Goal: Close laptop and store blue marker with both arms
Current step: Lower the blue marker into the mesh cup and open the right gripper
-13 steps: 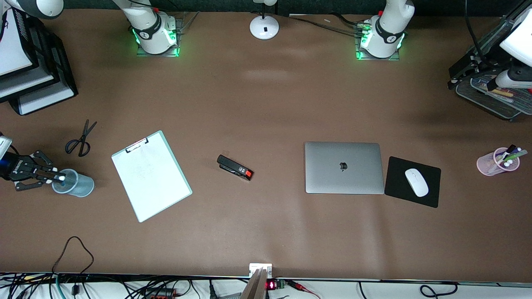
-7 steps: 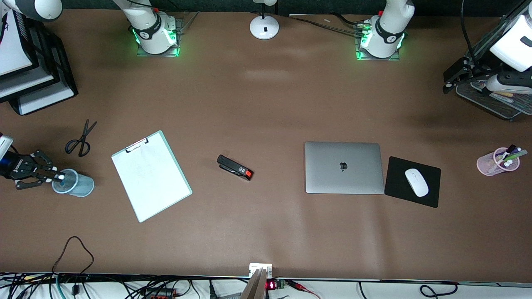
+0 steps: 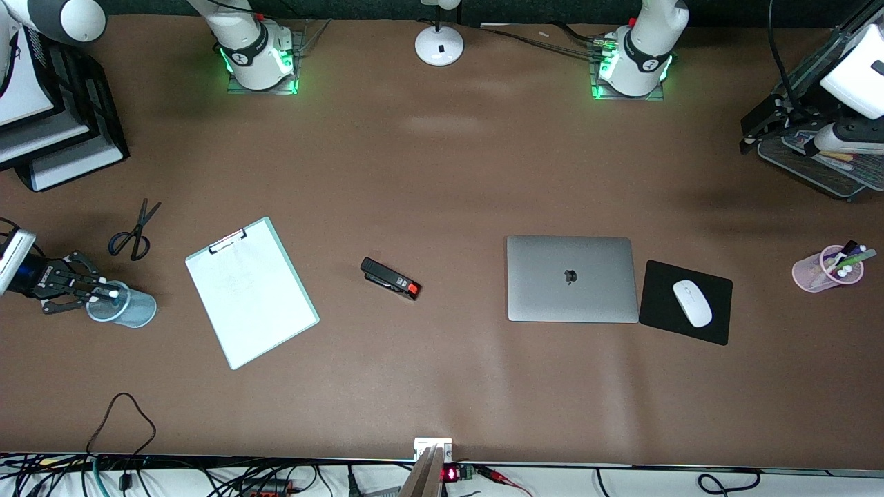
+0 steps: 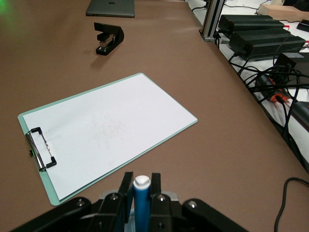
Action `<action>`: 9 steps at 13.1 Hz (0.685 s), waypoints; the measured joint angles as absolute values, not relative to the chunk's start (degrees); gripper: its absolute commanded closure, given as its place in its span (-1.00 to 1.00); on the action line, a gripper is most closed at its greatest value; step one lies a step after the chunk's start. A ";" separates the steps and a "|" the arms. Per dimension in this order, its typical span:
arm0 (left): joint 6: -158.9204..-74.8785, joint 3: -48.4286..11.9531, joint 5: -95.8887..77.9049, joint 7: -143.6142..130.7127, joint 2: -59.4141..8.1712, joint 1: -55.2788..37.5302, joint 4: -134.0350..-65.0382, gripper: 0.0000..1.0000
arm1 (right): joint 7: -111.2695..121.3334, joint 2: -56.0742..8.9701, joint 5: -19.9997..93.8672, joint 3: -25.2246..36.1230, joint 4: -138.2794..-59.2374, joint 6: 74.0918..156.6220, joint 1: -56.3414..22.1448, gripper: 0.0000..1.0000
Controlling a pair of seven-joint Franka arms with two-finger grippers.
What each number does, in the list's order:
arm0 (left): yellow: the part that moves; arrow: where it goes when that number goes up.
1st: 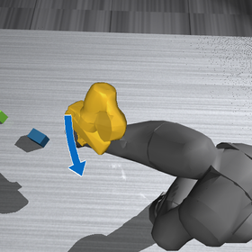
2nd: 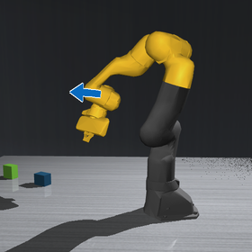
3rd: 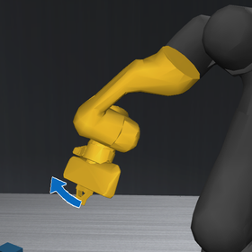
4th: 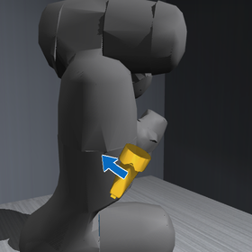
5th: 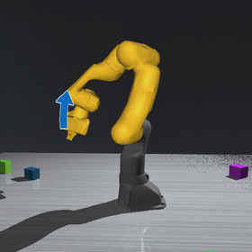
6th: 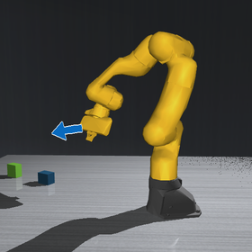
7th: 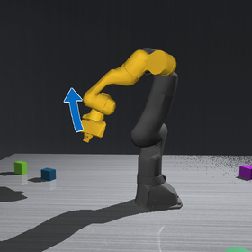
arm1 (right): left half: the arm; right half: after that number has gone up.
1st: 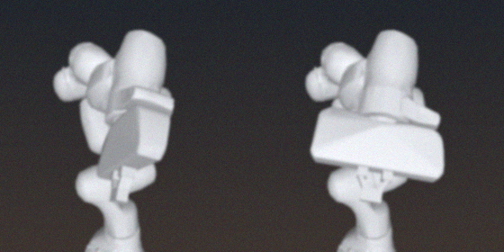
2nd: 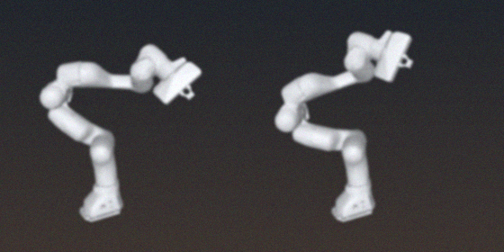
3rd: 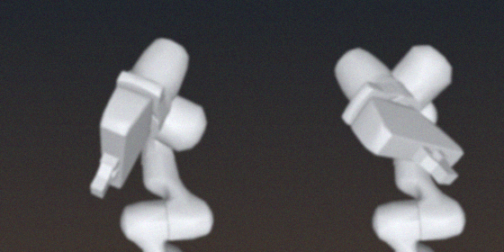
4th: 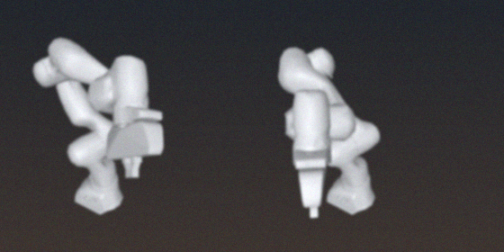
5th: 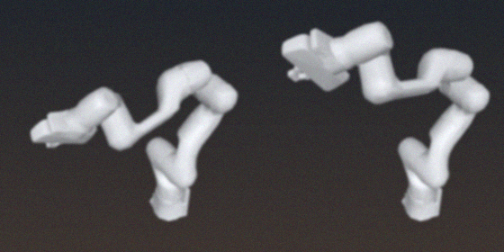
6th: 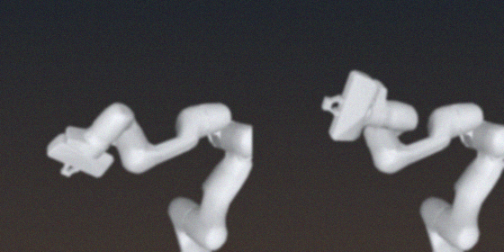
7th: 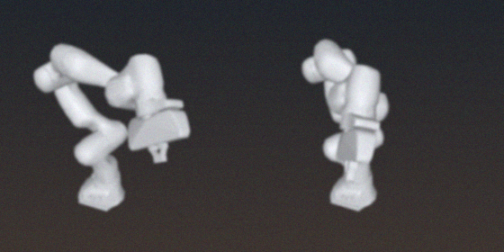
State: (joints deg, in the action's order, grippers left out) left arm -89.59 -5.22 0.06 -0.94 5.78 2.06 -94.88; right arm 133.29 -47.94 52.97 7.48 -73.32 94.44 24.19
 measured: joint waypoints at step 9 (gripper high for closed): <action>-89.29 -5.53 0.06 -0.95 6.16 2.59 -94.83 -1.00 | 132.52 -49.11 53.23 7.48 -72.18 94.10 26.10 -1.00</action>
State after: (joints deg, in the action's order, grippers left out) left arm -89.29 -5.53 0.06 -0.95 6.16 2.59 -94.83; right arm 132.52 -49.11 53.23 7.48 -72.18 94.10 26.10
